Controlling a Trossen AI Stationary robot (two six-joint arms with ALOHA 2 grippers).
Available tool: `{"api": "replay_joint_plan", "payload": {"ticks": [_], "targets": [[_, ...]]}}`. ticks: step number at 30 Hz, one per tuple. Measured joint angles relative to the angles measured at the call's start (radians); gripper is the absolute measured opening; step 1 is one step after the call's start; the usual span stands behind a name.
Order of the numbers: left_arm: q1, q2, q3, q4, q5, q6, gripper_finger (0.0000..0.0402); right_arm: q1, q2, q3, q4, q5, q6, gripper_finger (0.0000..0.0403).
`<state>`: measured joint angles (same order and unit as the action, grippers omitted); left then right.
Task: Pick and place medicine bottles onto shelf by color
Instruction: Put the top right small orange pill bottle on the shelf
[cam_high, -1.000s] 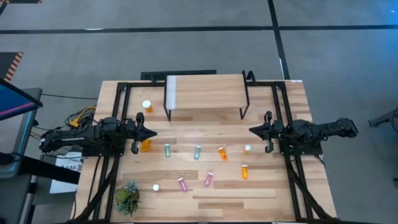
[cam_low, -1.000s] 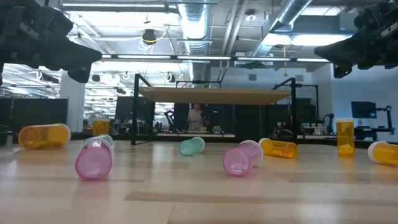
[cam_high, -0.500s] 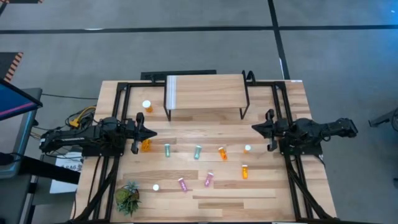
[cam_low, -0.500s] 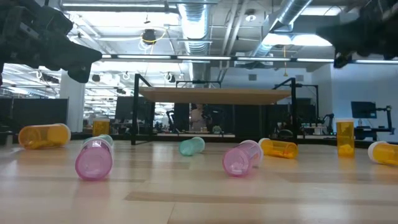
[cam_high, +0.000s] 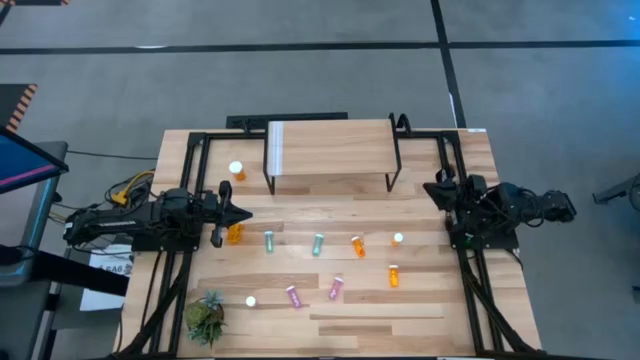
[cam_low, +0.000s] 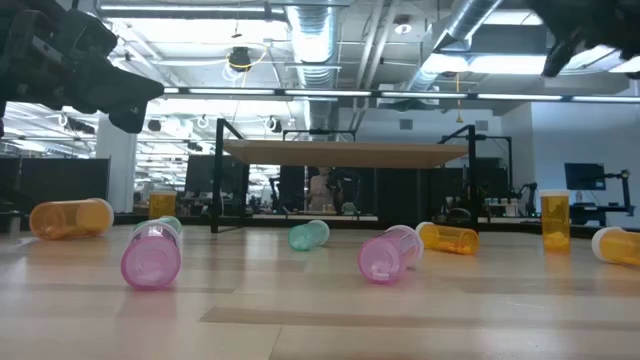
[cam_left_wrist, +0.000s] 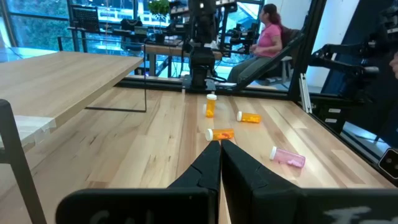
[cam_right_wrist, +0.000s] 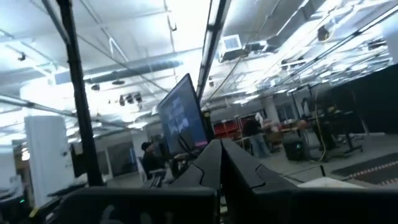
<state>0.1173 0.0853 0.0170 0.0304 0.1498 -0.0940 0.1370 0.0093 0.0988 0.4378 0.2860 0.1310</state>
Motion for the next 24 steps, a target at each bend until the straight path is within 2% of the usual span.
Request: {"api": "replay_joint_plan", "payload": {"ticks": [6, 15, 19, 24], "targets": [[0.000, 0.000, 0.000, 0.000, 0.000, 0.000, 0.0000, 0.030, 0.131, 0.255, -0.300, 0.004, -0.005, 0.0029], [0.000, 0.000, 0.000, 0.000, 0.000, 0.000, 0.0000, 0.073, 0.520, 0.687, -0.769, 0.075, 0.015, 0.0041], [0.000, 0.000, 0.000, 0.000, 0.000, 0.000, 0.0000, 0.070, 0.659, 0.810, -0.991, 0.085, 0.077, 0.0050], [0.000, 0.000, 0.000, 0.000, 0.000, 0.000, 0.0000, 0.070, 0.775, 0.901, -1.145, 0.084, 0.124, 0.0069]]}}
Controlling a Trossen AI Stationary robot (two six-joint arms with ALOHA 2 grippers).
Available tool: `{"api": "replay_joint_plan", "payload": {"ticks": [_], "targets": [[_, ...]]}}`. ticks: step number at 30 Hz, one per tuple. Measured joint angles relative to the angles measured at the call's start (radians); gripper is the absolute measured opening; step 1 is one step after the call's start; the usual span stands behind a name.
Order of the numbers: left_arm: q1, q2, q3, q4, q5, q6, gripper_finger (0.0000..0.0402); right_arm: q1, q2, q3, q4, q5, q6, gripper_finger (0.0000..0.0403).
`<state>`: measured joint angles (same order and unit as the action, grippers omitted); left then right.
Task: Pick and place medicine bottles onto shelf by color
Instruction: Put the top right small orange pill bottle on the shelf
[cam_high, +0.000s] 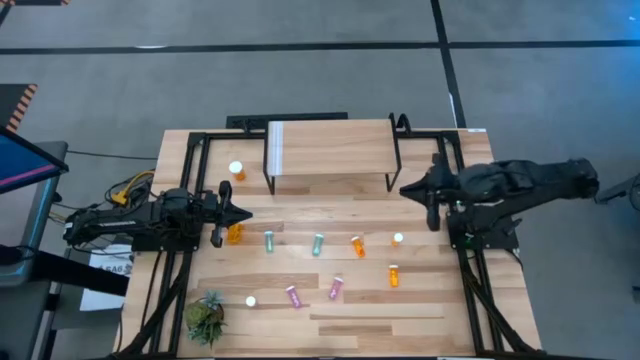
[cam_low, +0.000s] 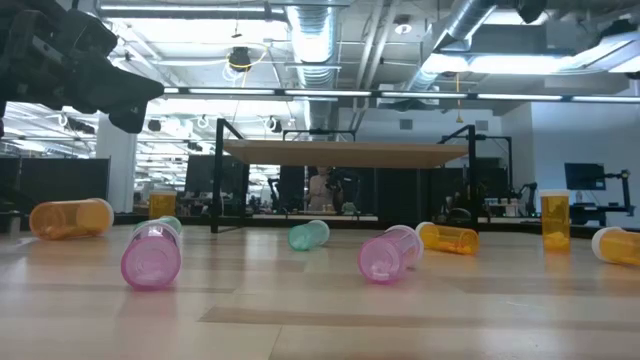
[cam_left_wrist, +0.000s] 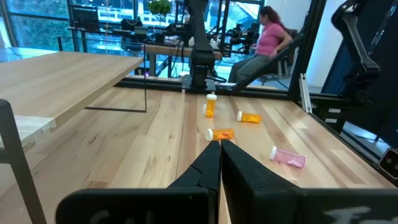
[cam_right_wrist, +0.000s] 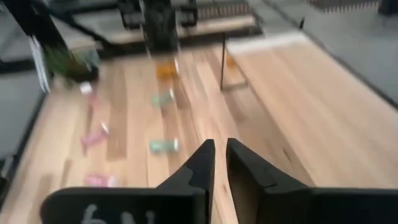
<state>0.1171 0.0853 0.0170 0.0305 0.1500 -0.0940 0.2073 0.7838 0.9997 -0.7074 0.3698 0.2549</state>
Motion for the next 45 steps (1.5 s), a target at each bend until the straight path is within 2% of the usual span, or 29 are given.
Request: {"api": "replay_joint_plan", "payload": {"ticks": [4, 12, 16, 25, 30, 37, 45], "targets": [[0.000, 0.000, 0.000, 0.000, 0.000, 0.000, 0.0000, 0.008, 0.069, 0.028, -0.110, -0.024, 0.024, 0.0099], [0.000, 0.000, 0.000, 0.000, 0.000, 0.000, 0.0000, 0.026, 0.204, 0.027, -0.279, -0.035, 0.178, 0.0209], [0.000, 0.000, 0.000, 0.000, 0.000, 0.000, 0.0000, 0.025, 0.273, 0.027, -0.340, -0.035, 0.192, 0.0241], [0.000, 0.000, 0.000, 0.000, 0.000, 0.000, 0.0000, 0.027, 0.417, 0.027, -0.363, -0.041, 0.191, 0.0238], [0.000, 0.000, 0.000, 0.000, 0.000, 0.000, 0.0000, 0.026, 0.467, 0.027, -0.361, -0.126, 0.216, 0.0235], [0.000, 0.000, 0.000, 0.000, 0.000, 0.000, 0.0000, 0.035, 0.471, 0.016, -0.344, -0.164, 0.254, 0.0235], [0.000, 0.000, 0.000, 0.000, 0.000, 0.000, 0.0000, 0.069, 0.440, -0.120, -0.264, -0.160, 0.272, 0.0235]]}}
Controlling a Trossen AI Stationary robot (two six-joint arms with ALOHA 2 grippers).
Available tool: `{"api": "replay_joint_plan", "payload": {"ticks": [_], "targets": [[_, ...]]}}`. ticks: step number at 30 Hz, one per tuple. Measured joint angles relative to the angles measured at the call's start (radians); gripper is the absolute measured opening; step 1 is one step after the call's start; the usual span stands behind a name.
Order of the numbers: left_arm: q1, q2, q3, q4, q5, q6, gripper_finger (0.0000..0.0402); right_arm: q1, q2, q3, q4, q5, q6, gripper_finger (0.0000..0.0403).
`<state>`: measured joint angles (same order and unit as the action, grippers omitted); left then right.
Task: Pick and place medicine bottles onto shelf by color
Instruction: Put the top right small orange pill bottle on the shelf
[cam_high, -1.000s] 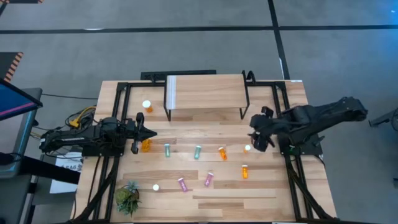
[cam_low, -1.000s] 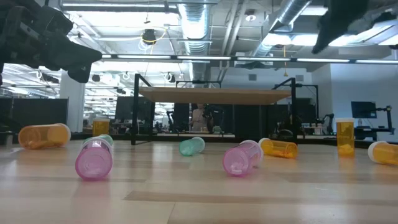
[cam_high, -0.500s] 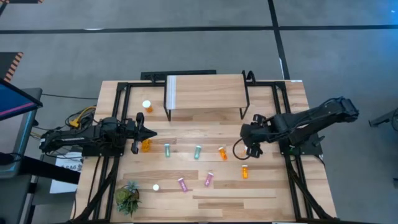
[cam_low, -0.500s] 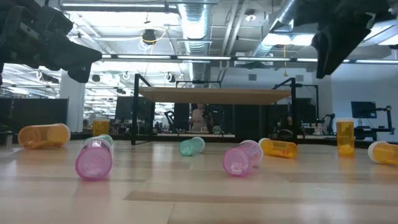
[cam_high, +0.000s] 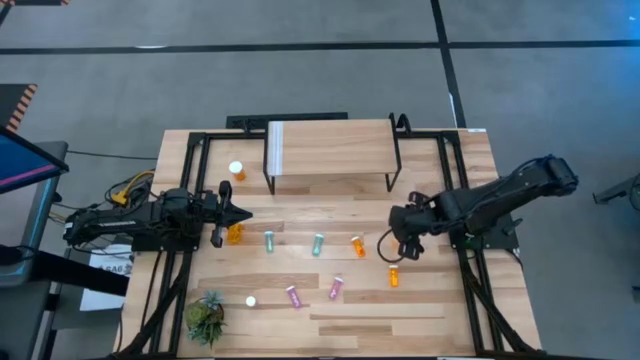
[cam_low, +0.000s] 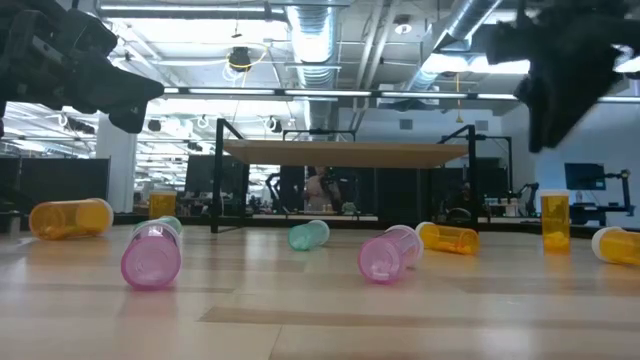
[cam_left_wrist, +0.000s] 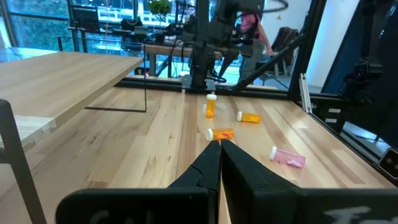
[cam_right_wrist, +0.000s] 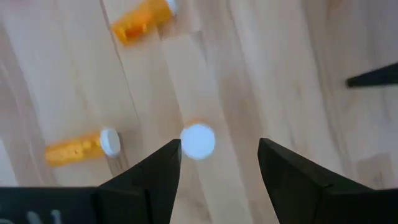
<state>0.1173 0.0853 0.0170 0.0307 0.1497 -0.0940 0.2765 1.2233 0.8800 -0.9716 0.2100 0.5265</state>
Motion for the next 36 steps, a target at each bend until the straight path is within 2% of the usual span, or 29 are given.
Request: {"api": "replay_joint_plan", "payload": {"ticks": [9, 16, 29, 36], "targets": [[0.000, 0.000, 0.000, 0.000, 0.000, 0.000, 0.0000, 0.042, 0.003, -0.056, 0.094, 0.006, 0.027, 0.0235], [0.000, 0.000, 0.000, 0.000, 0.000, 0.000, 0.0000, 0.045, 0.035, -0.055, 0.093, 0.008, 0.026, 0.0235], [0.000, 0.000, 0.000, 0.000, 0.000, 0.000, 0.0000, 0.042, 0.168, -0.055, 0.095, 0.008, -0.001, 0.0235], [0.000, 0.000, 0.000, 0.000, 0.000, 0.000, 0.0000, 0.034, 0.161, -0.055, 0.102, 0.008, -0.004, 0.0231]]}}
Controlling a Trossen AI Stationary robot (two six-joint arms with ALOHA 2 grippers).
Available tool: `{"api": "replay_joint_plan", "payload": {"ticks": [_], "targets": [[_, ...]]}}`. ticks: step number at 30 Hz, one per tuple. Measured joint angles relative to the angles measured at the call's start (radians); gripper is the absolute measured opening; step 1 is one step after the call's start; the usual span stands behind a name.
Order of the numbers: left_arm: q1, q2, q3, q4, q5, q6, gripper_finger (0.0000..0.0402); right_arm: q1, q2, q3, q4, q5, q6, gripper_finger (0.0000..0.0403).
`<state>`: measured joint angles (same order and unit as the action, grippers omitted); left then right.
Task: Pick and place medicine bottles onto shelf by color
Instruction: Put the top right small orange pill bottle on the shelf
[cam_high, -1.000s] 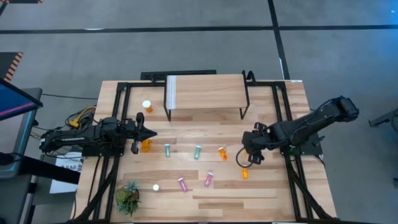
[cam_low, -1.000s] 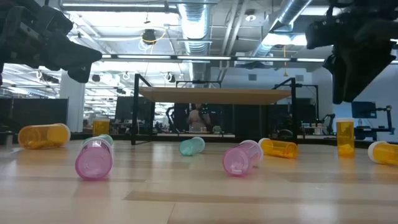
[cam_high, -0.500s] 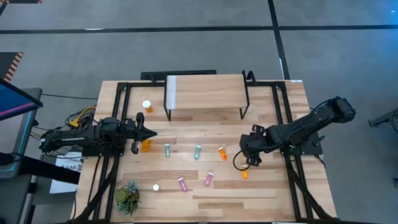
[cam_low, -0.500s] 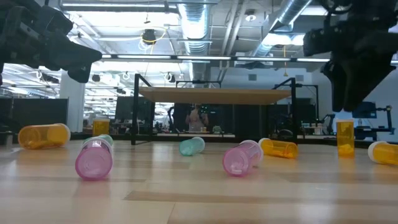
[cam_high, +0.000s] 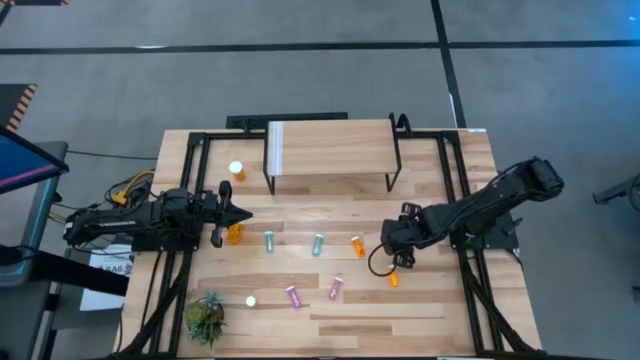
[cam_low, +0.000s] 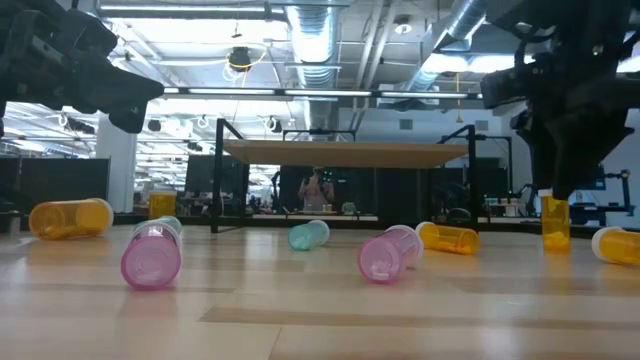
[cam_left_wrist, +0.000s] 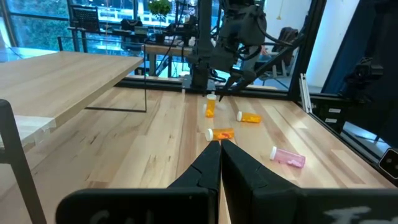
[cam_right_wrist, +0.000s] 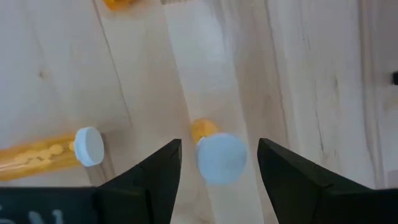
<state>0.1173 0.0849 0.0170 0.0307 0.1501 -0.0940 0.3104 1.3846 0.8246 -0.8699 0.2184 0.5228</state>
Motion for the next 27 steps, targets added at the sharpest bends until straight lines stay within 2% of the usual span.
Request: {"api": "replay_joint_plan", "payload": {"ticks": [11, 19, 23, 27], "targets": [[0.000, 0.000, 0.000, 0.000, 0.000, 0.000, 0.0000, -0.037, -0.026, 0.000, -0.006, -0.032, -0.012, 0.0184], [0.000, 0.000, 0.000, 0.000, 0.000, 0.000, 0.0000, -0.066, -0.043, -0.006, 0.032, -0.068, -0.061, 0.0180], [0.000, 0.000, 0.000, 0.000, 0.000, 0.000, 0.0000, -0.066, -0.091, -0.066, 0.076, -0.088, -0.054, 0.0181], [0.000, 0.000, 0.000, 0.000, 0.000, 0.000, 0.0000, -0.069, -0.195, -0.139, 0.087, -0.085, -0.015, 0.0181]]}}
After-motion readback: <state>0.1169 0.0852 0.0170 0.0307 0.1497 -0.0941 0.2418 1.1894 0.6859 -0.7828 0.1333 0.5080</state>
